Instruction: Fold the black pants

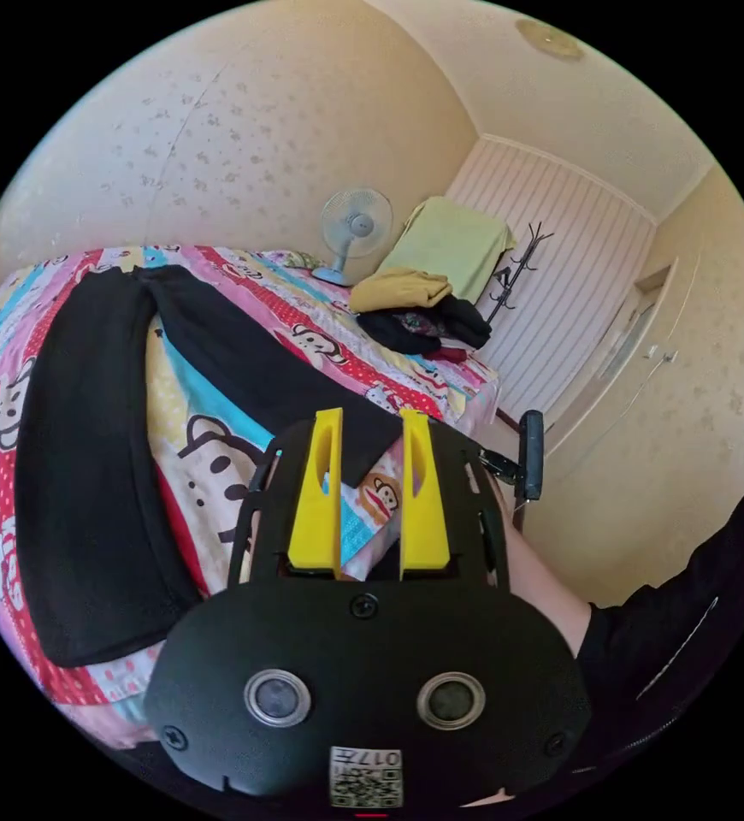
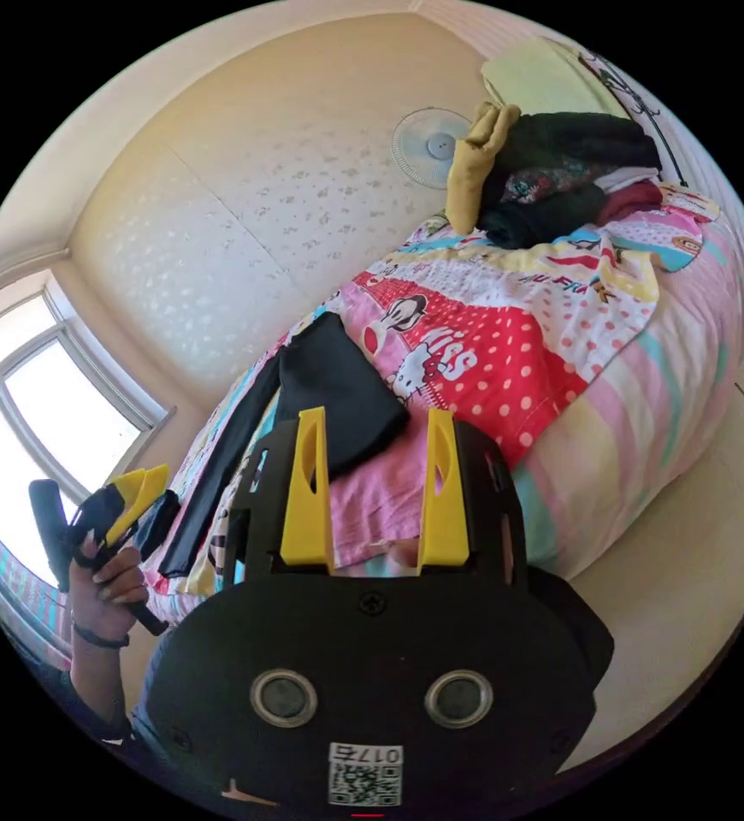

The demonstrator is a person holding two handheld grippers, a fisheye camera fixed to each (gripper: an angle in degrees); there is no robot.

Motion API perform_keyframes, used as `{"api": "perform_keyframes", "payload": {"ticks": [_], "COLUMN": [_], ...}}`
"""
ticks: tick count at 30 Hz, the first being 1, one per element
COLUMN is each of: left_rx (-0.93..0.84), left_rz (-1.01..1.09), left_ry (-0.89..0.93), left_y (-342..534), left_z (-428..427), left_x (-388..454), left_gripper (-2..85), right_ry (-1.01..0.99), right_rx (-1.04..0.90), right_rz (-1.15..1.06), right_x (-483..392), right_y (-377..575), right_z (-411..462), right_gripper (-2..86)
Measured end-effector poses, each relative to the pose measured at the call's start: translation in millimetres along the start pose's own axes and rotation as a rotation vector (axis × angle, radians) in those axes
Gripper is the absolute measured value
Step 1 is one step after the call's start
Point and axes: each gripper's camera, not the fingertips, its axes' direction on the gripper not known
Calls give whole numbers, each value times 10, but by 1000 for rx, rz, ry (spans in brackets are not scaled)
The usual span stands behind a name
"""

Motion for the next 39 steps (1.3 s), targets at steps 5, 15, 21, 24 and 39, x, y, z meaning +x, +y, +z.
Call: {"api": "perform_keyframes", "payload": {"ticks": [5,15,21,24,39], "left_rx": [-205,-289,-168,-117,-61], "left_rz": [32,153,83,75,-98], "left_ry": [-112,-227,-214,-225,-71], "left_y": [-146,-195,-203,-214,-102], "left_z": [695,757,541,407,151], "left_x": [132,415,477,504,172], "left_gripper": [111,101,36,31,2], "right_ry": [-143,-277,-389,-531,-765], "right_rx": [56,101,137,139,-498], "right_rz": [63,119,-23,-121,-465], "right_x": [351,586,420,352,-276], "right_y": [3,54,58,71,94], "right_z": [-96,-215,-358,-392,259], "right_gripper": [135,130,116,92,100]}}
